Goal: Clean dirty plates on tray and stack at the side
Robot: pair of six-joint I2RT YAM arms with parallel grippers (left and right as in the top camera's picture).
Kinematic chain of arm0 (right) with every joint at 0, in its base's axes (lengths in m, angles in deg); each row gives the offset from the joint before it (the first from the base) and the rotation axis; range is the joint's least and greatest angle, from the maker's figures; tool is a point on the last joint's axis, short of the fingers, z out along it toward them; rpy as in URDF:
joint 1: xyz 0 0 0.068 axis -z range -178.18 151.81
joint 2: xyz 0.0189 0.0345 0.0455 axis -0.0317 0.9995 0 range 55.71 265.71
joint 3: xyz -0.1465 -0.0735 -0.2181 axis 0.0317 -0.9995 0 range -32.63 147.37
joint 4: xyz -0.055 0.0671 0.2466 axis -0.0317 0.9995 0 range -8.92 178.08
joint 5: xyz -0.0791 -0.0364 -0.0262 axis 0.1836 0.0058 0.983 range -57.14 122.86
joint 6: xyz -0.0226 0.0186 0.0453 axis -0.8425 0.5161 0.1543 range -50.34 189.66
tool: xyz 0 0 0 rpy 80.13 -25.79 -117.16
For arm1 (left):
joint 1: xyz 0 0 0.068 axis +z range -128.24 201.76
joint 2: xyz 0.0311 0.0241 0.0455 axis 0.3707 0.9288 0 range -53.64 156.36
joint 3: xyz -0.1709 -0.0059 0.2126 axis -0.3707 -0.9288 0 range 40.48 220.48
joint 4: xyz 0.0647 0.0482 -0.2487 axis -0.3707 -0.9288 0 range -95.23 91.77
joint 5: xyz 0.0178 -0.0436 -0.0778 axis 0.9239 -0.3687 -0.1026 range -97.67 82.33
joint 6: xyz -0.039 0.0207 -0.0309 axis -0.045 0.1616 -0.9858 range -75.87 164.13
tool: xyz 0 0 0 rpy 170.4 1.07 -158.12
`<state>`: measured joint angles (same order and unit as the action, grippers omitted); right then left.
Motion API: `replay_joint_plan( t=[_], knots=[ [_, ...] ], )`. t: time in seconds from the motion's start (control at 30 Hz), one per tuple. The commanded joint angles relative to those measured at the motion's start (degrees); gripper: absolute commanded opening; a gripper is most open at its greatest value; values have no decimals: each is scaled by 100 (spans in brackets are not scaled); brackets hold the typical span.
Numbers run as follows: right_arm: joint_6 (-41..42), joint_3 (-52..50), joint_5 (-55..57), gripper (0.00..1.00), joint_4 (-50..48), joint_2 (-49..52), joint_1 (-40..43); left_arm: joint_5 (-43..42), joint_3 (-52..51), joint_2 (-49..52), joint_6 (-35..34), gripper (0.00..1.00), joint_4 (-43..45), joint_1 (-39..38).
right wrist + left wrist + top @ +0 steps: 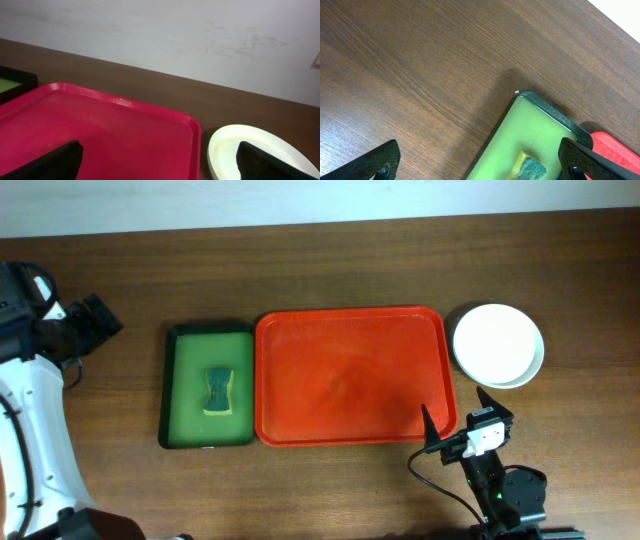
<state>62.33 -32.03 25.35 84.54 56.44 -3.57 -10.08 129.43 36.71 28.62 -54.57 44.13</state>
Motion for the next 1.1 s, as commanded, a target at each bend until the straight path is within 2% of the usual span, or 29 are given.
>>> replay_joint_plan(
  t=[0.0, 0.3, 0.4, 0.47, 0.6, 0.83, 0.93, 1.03, 1.07],
  knots=[
    [7, -28, 50, 98, 46, -52, 26, -35, 68, -577, -35, 99, 7, -48],
    [7, -28, 52, 98, 44, -55, 26, 22, 68, -3418, -33, 99, 0, -192],
    [7, -28, 52, 98, 44, -52, 26, 7, 68, -3770, -31, 99, -262, -234],
    [7, -28, 52, 98, 44, -52, 26, 144, -20, -4011, -28, 99, -420, -577],
    [7, -28, 52, 98, 46, -52, 26, 201, -575, -4699, -28, 99, -439, -1416],
    [7, -28, 52, 98, 44, -52, 26, 789, -1954, -6496, -31, 99, -356, -1639],
    [7, -28, 52, 98, 44, -52, 26, 820, -2704, -7263, -33, 99, 291, -1659],
    [7, -28, 52, 98, 44, -52, 26, 568, -3552, -7936, -33, 99, 1510, -1851],
    [7, -28, 52, 98, 44, -55, 26, 391, -4013, -8268, -33, 99, 2271, -1910]
  ],
)
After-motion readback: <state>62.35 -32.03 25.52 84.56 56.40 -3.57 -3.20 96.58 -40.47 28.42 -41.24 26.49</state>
